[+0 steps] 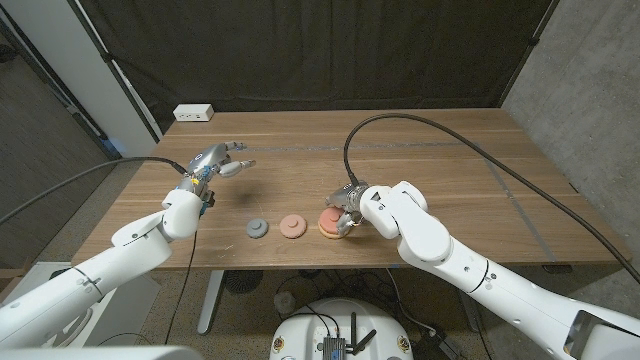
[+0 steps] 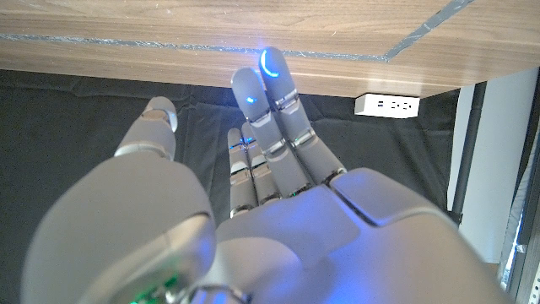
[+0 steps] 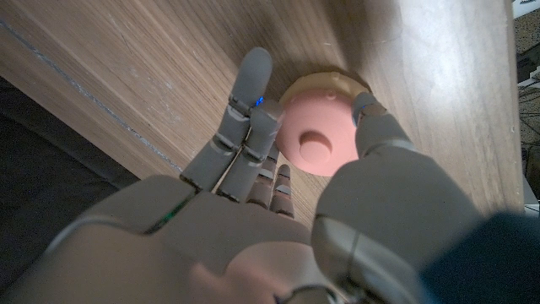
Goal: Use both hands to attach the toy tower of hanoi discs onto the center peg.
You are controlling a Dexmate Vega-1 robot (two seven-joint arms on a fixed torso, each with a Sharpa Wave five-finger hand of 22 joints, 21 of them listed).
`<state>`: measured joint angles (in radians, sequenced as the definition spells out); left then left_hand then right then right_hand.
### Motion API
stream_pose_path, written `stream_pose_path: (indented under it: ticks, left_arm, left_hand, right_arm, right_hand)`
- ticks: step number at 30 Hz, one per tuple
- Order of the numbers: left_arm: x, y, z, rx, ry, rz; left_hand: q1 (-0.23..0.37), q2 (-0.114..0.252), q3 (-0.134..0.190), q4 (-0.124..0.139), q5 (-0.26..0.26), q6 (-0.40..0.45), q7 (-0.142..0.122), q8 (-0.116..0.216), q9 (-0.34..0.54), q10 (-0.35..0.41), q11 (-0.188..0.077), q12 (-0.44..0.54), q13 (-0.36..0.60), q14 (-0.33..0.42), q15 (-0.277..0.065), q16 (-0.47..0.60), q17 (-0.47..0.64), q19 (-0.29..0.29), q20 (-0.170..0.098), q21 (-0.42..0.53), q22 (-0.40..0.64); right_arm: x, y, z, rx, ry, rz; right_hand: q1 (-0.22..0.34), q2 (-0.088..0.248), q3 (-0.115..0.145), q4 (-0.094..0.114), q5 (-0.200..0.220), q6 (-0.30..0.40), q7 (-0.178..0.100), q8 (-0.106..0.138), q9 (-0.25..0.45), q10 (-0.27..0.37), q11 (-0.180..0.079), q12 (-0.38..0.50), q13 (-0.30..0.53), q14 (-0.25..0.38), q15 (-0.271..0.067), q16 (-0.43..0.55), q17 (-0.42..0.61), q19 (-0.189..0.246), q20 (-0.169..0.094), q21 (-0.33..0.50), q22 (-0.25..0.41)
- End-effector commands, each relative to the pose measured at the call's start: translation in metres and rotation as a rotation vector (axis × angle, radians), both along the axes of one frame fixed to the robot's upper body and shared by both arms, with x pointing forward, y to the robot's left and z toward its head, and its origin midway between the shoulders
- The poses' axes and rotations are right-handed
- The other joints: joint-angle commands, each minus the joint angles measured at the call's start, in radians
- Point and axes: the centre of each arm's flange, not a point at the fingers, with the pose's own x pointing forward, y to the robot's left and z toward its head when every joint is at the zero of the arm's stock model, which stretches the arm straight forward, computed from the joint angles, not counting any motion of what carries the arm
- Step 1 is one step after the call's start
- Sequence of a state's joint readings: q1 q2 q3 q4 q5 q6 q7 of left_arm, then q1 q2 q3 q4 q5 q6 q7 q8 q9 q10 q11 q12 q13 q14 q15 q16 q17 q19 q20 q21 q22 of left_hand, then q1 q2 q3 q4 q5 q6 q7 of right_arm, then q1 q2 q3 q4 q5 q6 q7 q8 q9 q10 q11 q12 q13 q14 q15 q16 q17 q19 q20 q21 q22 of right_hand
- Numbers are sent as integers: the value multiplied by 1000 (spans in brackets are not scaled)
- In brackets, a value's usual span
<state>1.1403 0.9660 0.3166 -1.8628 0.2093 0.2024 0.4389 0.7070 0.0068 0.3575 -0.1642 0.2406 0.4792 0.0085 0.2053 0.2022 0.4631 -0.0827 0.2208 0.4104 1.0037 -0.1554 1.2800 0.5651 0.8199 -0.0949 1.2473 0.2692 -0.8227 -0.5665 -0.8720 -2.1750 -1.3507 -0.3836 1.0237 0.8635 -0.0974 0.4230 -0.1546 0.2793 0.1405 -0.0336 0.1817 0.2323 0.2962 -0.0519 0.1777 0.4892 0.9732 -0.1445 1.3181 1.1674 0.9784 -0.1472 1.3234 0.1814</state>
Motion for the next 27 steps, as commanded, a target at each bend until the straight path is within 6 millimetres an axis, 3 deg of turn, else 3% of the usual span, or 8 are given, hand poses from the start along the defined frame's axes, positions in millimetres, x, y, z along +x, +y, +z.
stream_pose_path:
  ticks: [1,13,20,27]
  left_arm:
    - [-1,-2,2,2,-5,-1]
    - [-4,-4,3,-2,-18,1]
    - [-7,-5,4,-1,-20,4]
    - [-14,-8,7,-4,-34,4]
  left_hand:
    - [1,6,5,2,0,9,-3,-3,5,7,0,-3,5,-1,-63,7,0,-4,-94,9,0]
    - [-1,7,8,1,0,11,-4,-3,5,8,-2,-4,6,-2,-63,9,-1,-7,-94,16,-3]
    - [-1,6,9,1,0,11,-4,-4,5,7,2,-5,6,-4,-63,9,-2,-9,-95,20,-6]
    - [-2,6,11,1,0,9,-4,-5,5,4,-2,-6,5,-3,-63,12,0,-11,-95,24,-8]
  right_arm:
    - [-5,-4,1,-11,-2,-12]
    - [-17,-22,13,73,-56,-37]
    - [-25,-28,12,105,-91,-44]
    - [-31,-40,17,179,-147,-51]
  right_hand:
    - [-10,-1,-3,3,-3,-7,5,7,1,-10,5,1,-1,-11,-74,-10,-5,-11,-70,-2,2]
    - [-10,16,-7,5,-13,56,-4,40,0,17,-3,22,-16,-2,-75,-24,-9,-19,-70,-4,5]
    - [2,30,-5,1,-16,97,-19,55,-1,75,-27,39,-28,28,-75,-12,13,-7,-71,2,7]
    - [15,56,3,1,-14,191,-37,87,3,132,-41,51,-38,53,-75,-8,29,8,-71,10,7]
